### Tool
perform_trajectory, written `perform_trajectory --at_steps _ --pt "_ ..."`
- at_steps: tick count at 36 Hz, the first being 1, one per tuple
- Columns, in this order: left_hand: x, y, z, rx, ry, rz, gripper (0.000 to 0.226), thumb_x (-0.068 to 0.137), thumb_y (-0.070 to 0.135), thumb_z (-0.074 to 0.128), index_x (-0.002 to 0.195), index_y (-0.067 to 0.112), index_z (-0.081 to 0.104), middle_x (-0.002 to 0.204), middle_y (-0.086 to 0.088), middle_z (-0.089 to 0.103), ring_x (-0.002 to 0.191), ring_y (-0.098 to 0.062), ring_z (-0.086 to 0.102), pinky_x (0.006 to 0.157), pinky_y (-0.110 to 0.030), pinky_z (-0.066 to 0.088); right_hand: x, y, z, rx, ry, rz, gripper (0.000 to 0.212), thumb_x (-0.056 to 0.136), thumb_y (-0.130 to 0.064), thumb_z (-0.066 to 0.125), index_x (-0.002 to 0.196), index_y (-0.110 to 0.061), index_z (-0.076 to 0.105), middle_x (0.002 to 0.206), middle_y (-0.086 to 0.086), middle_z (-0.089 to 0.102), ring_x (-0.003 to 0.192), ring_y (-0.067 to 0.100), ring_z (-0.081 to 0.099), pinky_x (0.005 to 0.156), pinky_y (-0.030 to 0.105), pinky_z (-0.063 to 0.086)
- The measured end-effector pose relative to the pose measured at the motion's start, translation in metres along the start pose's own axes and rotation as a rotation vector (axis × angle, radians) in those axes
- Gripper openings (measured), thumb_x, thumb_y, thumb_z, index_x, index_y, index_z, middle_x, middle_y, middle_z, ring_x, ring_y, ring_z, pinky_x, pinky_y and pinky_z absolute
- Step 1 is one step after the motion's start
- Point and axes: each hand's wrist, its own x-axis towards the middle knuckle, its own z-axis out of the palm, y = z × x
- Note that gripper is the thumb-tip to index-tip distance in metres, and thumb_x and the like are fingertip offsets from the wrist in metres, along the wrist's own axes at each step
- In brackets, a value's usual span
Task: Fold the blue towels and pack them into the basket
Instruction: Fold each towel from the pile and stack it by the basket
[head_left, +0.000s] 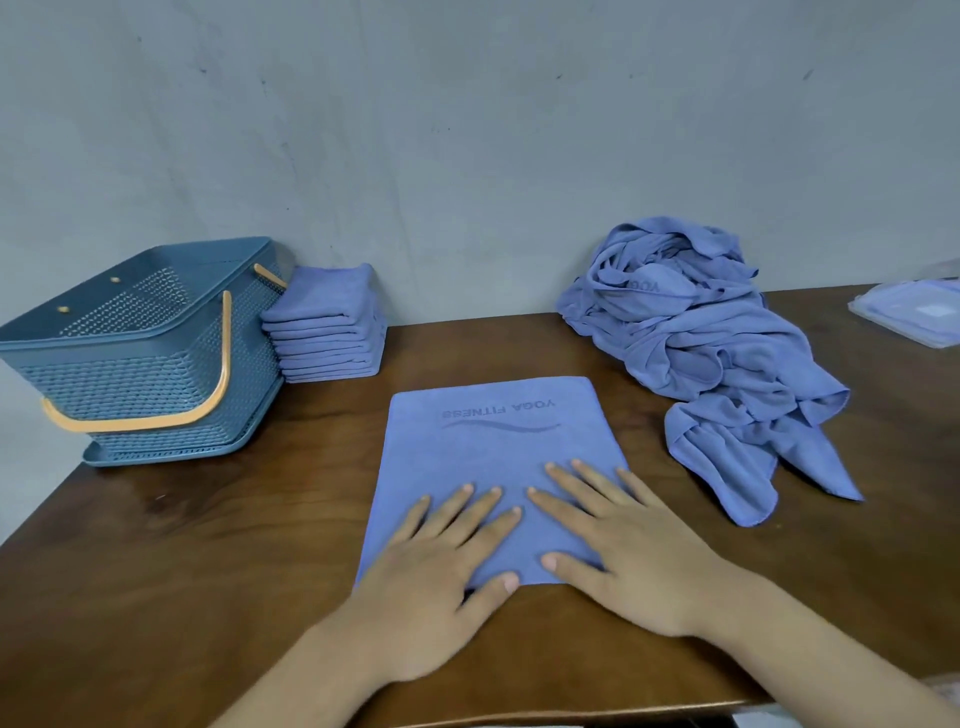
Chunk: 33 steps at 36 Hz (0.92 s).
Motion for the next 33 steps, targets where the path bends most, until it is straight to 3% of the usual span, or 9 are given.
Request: perform_trajectory --at_steps 4,9,13,16,19,21,23,26,33 --pt "-0.011 -0.003 -0.001 0.018 -0.010 -0.010 0.060 0.104 0.076 0.007 0.156 0.065 -0.020 0.166 0.035 -0.030 0.152 0.004 -0.035 0.131 -0.042 -0.013 -0.002 0.001 0.003 0.022 0.029 -0.001 0.069 0.097 -0.088 0.008 0.157 -0.064 -0.013 0.167 -0.033 -0.026 0.155 -0.002 -0.027 0.131 0.044 -0.003" --pt "-0.016 -0.001 -0.005 0.007 -0.049 0.081 0.049 0.111 0.065 0.009 0.155 0.071 -0.011 0.166 0.041 -0.022 0.155 0.002 -0.031 0.129 -0.045 -0.016 -0.005 0.000 0.004 0.027 0.073 -0.004 0.072 0.096 -0.089 0.012 0.159 -0.063 -0.007 0.169 -0.033 -0.019 0.157 -0.001 -0.021 0.131 0.043 -0.003" --pt "-0.027 -0.003 -0.010 0.002 -0.073 0.180 0.050 0.114 0.061 0.014 0.160 0.066 -0.003 0.166 0.044 -0.011 0.157 0.005 -0.021 0.126 -0.037 -0.015 -0.012 -0.003 0.003 0.013 0.210 -0.010 0.072 0.095 -0.089 0.026 0.159 -0.057 0.029 0.172 -0.030 0.010 0.160 -0.001 0.001 0.131 0.038 0.007" --pt "-0.040 -0.007 -0.006 -0.026 0.047 0.220 0.046 0.115 0.054 0.032 0.161 0.060 0.027 0.164 0.047 0.013 0.159 0.009 0.003 0.129 -0.029 0.001 -0.018 -0.006 0.000 0.056 0.322 -0.085 0.050 0.100 -0.078 0.045 0.140 -0.053 0.060 0.159 -0.029 0.040 0.150 0.000 0.033 0.120 0.032 0.032" --pt "-0.047 -0.007 -0.003 -0.016 0.289 0.260 0.033 0.108 0.046 0.058 0.139 0.045 0.069 0.147 0.038 0.053 0.144 0.009 0.044 0.118 -0.024 0.037 -0.023 -0.009 0.000 0.108 0.386 -0.262 0.018 0.106 -0.054 0.059 0.113 -0.047 0.073 0.135 -0.029 0.058 0.120 -0.003 0.055 0.095 0.022 0.046" --pt "-0.043 -0.002 -0.003 -0.015 0.352 0.276 0.022 0.105 0.045 0.065 0.124 0.040 0.076 0.130 0.030 0.065 0.124 0.004 0.059 0.104 -0.024 0.049 -0.024 -0.012 0.000 0.127 0.388 -0.314 0.016 0.107 -0.046 0.060 0.105 -0.045 0.075 0.119 -0.029 0.062 0.104 -0.003 0.058 0.083 0.015 0.045" --pt "-0.033 0.007 -0.006 0.011 0.344 0.260 0.022 0.104 0.051 0.064 0.119 0.038 0.072 0.118 0.025 0.064 0.110 0.000 0.060 0.095 -0.024 0.051 -0.024 -0.014 -0.001 0.158 0.375 -0.302 0.014 0.105 -0.045 0.063 0.104 -0.044 0.076 0.113 -0.031 0.063 0.101 -0.003 0.058 0.081 0.014 0.044" --pt "-0.014 0.019 -0.010 0.057 0.316 0.239 0.035 0.103 0.061 0.056 0.121 0.035 0.069 0.112 0.020 0.063 0.102 -0.006 0.060 0.091 -0.026 0.049 -0.024 -0.013 -0.002 0.201 0.359 -0.276 0.010 0.101 -0.045 0.068 0.104 -0.045 0.077 0.112 -0.032 0.063 0.101 -0.005 0.059 0.082 0.016 0.046" --pt "0.000 0.023 -0.002 0.257 0.434 0.329 0.024 0.110 0.041 0.057 0.093 0.029 0.070 0.090 0.012 0.062 0.083 -0.014 0.060 0.069 -0.032 0.055 -0.024 -0.010 0.001 0.263 0.341 -0.238 0.011 0.097 -0.050 0.072 0.107 -0.046 0.076 0.113 -0.033 0.064 0.104 -0.004 0.060 0.082 0.022 0.051"
